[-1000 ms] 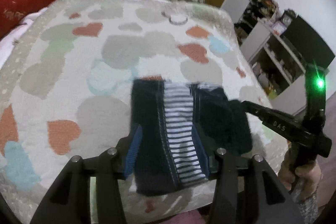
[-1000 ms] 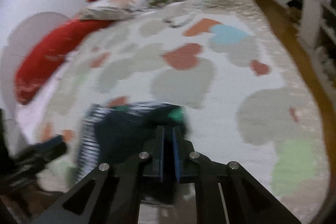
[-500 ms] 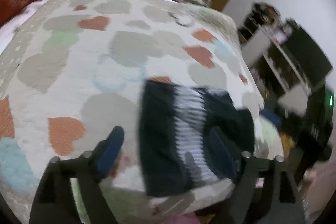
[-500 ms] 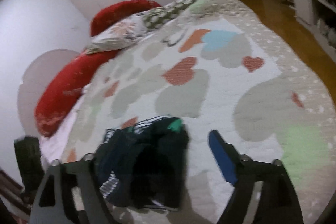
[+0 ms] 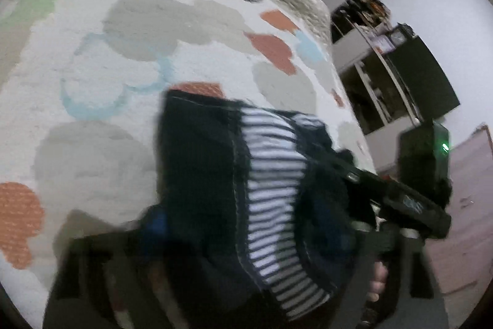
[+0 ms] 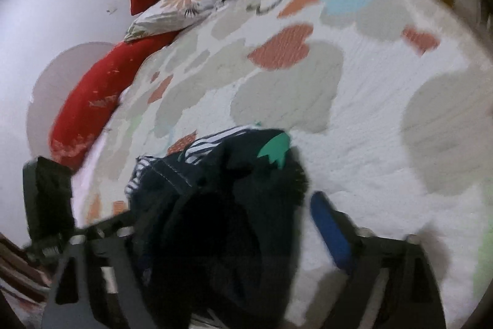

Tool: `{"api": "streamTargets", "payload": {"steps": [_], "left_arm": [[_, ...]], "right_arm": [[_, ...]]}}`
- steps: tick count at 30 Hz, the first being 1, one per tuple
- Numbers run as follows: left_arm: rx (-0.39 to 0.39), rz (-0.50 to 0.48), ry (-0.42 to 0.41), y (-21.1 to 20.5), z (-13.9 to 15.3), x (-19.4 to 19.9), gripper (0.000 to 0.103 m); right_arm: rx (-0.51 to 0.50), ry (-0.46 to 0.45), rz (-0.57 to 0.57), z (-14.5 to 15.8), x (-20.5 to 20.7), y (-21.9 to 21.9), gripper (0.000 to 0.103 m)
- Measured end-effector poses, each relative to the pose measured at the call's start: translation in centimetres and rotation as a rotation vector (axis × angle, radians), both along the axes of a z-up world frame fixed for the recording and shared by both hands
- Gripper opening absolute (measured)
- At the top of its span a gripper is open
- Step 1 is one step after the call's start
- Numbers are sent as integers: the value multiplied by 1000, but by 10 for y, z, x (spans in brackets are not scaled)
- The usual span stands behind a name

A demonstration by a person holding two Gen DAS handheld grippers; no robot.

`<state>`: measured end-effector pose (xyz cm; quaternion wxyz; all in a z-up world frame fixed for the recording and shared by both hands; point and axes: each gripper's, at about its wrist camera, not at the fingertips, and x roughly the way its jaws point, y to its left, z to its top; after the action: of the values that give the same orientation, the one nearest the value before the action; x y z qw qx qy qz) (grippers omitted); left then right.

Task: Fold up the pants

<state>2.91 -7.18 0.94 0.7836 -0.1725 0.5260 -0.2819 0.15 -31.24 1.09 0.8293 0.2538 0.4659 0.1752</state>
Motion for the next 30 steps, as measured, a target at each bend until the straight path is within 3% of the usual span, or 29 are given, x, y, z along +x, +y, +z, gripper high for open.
{"api": "streamTargets", "payload": {"steps": [3,4,11,17,20,24,27,30], "left_arm": [[-45,5,17,5,5,0,44],[-54,15,22,9,8,1,43],[-44,110,-36,32,38,34,42],[78,195,-96,43,51,96,42],[112,270,-64,56,37,124,50],[86,298,-15,73,27,126,50],[165,313,-60,75,34,108,57],[216,329,-88,74,39,88,59]], "right_arm": [[99,40,2,-3,6,-3,42],[108,37,9,1,6,-2,39],[116,-22,53,35,29,18,34],[30,-73,84,57,89,47,33],[-5,-57,59,47,122,54,38],[-62,25,-36,15,154,46,64],[-42,18,-69,14,150,31,67],[-60,-39,-134,34,131,15,67]]}}
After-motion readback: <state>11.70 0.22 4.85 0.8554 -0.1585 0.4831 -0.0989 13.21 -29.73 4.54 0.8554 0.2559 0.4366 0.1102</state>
